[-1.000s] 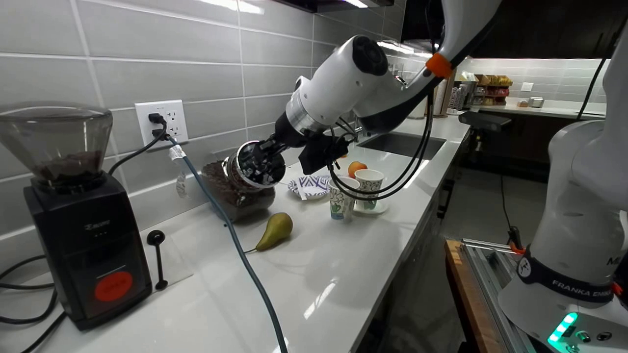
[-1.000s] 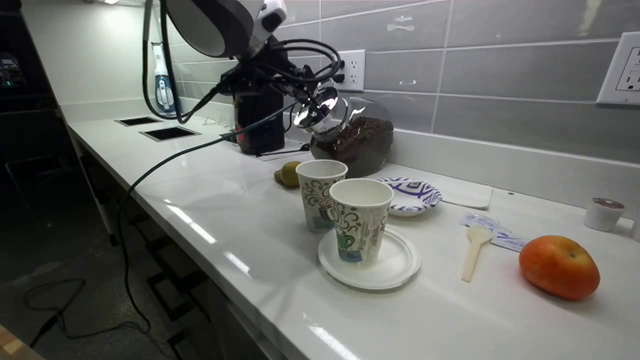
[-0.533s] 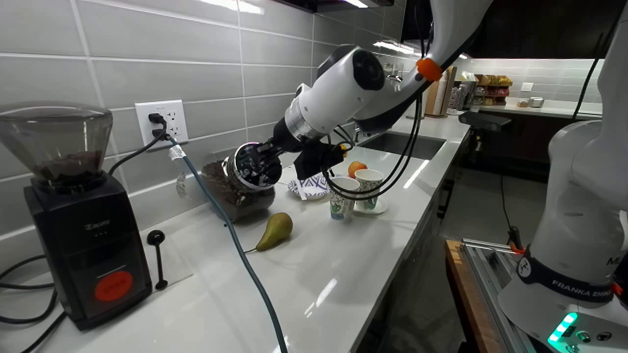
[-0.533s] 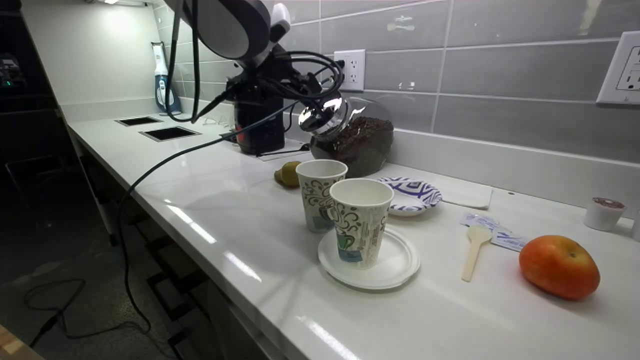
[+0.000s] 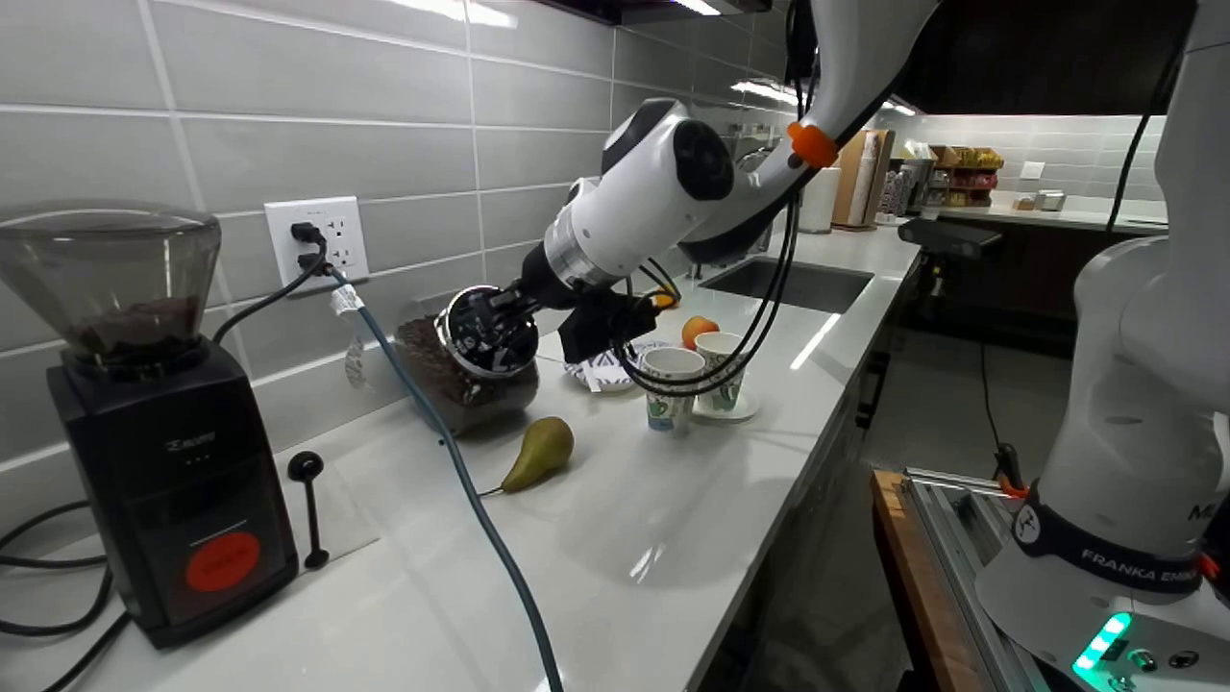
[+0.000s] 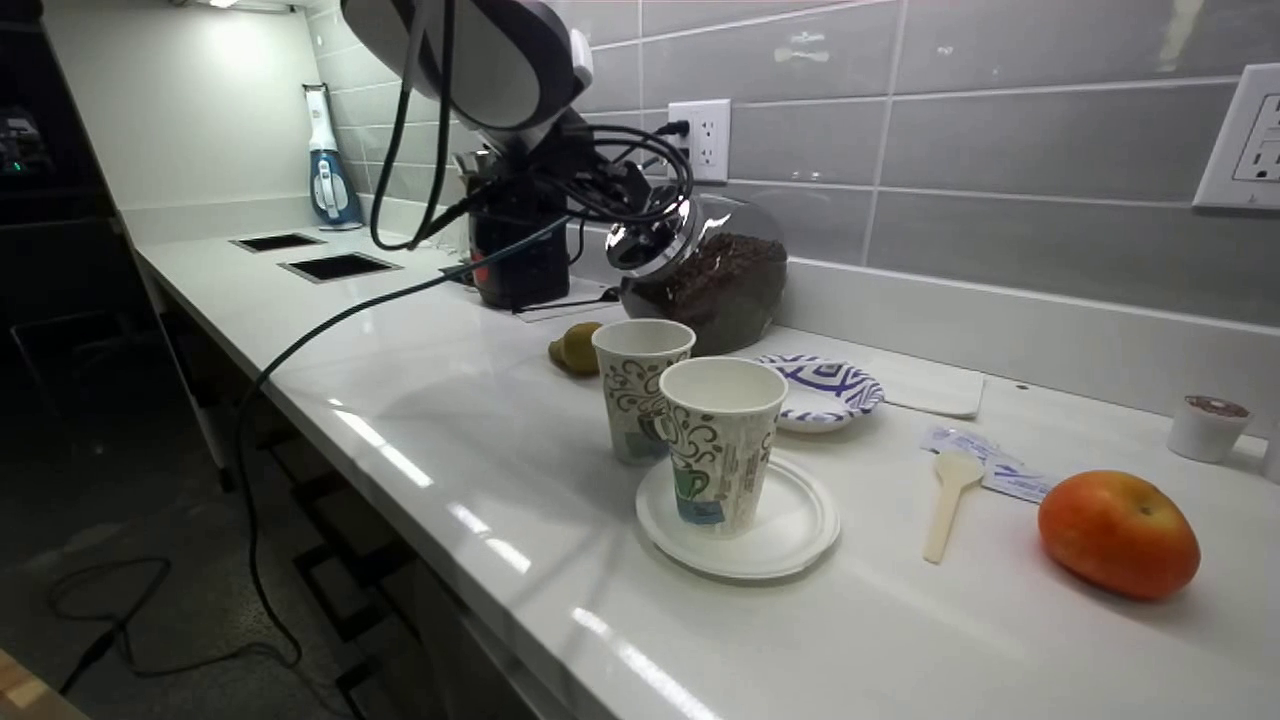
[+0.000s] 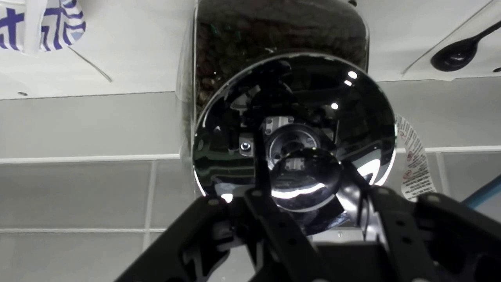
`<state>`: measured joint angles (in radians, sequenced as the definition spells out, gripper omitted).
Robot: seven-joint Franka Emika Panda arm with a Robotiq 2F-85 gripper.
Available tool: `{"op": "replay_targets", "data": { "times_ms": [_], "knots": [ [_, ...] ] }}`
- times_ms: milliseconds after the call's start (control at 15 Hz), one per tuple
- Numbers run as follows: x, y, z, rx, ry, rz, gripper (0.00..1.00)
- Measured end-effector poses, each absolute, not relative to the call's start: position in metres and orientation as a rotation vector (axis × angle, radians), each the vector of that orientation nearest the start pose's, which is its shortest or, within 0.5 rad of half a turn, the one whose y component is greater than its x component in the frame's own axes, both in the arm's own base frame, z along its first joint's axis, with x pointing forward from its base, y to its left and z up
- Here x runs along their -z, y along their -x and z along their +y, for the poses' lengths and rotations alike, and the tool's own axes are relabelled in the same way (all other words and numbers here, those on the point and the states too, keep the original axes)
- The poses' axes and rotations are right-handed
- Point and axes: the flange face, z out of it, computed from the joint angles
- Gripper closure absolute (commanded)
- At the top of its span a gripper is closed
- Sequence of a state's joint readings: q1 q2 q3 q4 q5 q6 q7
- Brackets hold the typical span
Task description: Pick up the lid from the counter and put it on the jar
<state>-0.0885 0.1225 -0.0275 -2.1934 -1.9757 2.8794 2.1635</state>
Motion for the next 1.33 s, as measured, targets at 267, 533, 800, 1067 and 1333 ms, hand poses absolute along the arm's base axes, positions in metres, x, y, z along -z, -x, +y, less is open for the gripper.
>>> {"op": "replay_targets", "data": {
  "times_ms": [267, 533, 800, 1067, 1333],
  "knots": [
    [-0.335, -0.543, -0.009, 1.529, 2.893, 0.593, 0.79],
    [-0.335, -0.544, -0.01, 1.538, 2.886, 0.59, 0.79],
    [-0.334, -0.544, -0.01, 1.537, 2.887, 0.593, 0.79],
    [-0.334, -0.544, -0.014, 1.537, 2.888, 0.603, 0.79],
    [-0.335, -0.544, -0.02, 1.54, 2.891, 0.622, 0.79]
  ]
}}
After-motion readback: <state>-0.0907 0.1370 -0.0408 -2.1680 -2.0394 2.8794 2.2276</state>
